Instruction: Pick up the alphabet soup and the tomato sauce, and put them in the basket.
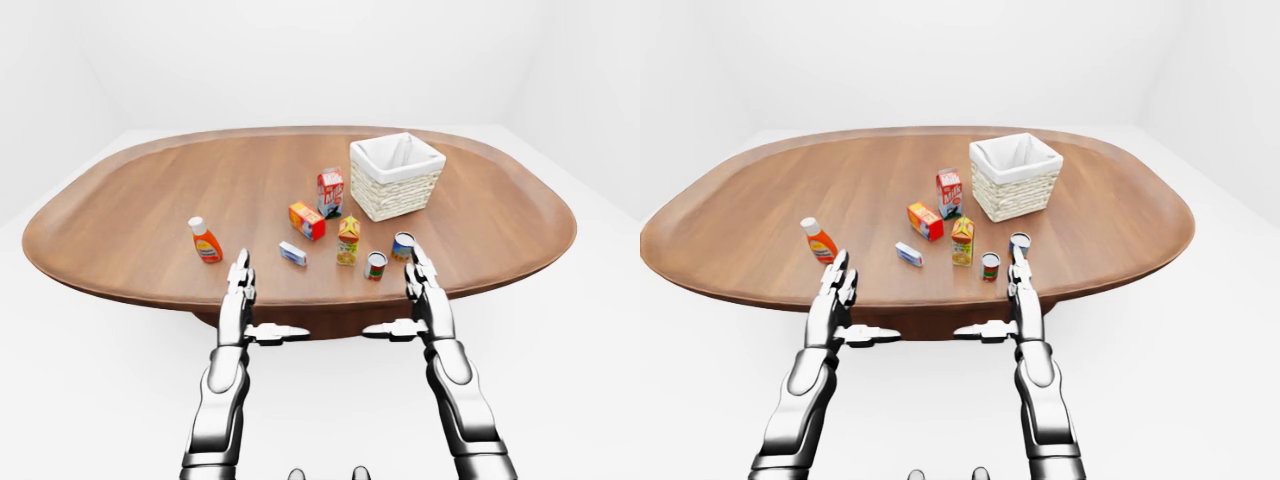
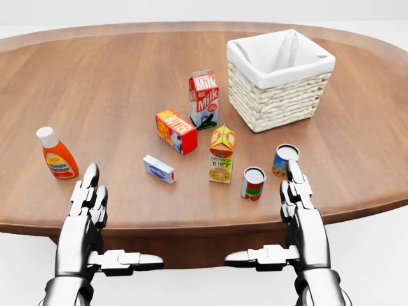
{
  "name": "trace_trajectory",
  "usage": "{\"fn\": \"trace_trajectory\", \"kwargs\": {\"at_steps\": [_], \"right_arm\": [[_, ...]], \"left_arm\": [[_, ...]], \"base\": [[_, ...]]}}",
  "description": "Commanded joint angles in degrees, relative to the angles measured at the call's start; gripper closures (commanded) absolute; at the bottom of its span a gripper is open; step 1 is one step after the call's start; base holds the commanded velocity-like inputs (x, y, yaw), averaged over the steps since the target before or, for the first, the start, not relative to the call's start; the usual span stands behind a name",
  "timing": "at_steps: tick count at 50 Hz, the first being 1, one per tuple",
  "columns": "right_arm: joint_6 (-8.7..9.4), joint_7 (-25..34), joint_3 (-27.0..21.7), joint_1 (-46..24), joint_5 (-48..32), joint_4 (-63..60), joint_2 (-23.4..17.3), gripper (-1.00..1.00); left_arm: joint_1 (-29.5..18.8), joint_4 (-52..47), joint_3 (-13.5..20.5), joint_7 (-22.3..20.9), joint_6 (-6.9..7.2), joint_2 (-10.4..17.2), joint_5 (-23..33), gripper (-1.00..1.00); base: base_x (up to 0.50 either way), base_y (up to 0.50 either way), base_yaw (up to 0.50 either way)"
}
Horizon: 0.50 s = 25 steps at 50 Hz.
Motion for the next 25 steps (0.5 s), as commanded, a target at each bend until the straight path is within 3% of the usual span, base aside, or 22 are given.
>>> {"fn": "trace_trajectory", "kwargs": {"at_steps": [1, 9, 12, 16, 22, 25], "right_arm": [[0.04, 1.4, -1.3, 0.0, 0.9, 0.2, -0.6, -1.00], [0.52, 1.3, -1.2, 0.3, 0.8, -0.6, -0.6, -1.00], [-0.96, 1.1, -1.0, 0.9, 0.1, -1.7, -0.6, -1.00], [-3.83, 0.6, -0.8, 2.0, -1.0, -4.0, -0.5, -1.00], [-4.92, 0.5, -0.7, 3.0, -1.3, -6.4, -0.3, -1.00], [-4.92, 0.5, -0.8, 3.3, -1.2, -7.0, -0.2, -1.00]], "left_arm": [[-0.1, 0.5, 1.3, -1.5, -0.19, 0.7, -0.7, -1.00], [0.0, -0.3, 1.4, -1.4, 0.43, 0.6, -0.8, -1.00], [0.1, -0.3, 1.4, -1.2, 0.03, 0.6, -0.6, -1.00], [0.6, -1.8, 1.3, -0.1, -2.47, 0.7, 1.0, -1.00], [1.8, -5.5, 1.0, 1.1, -4.75, 0.6, 3.3, -1.00], [2.1, -6.4, 1.0, 1.4, -4.87, 0.5, 4.0, -1.00]], "base": [[0.00, 0.00, 0.00], [0.00, 0.00, 0.00], [0.00, 0.00, 0.00], [0.00, 0.00, 0.00], [0.00, 0.00, 0.00], [0.00, 0.00, 0.00]]}}
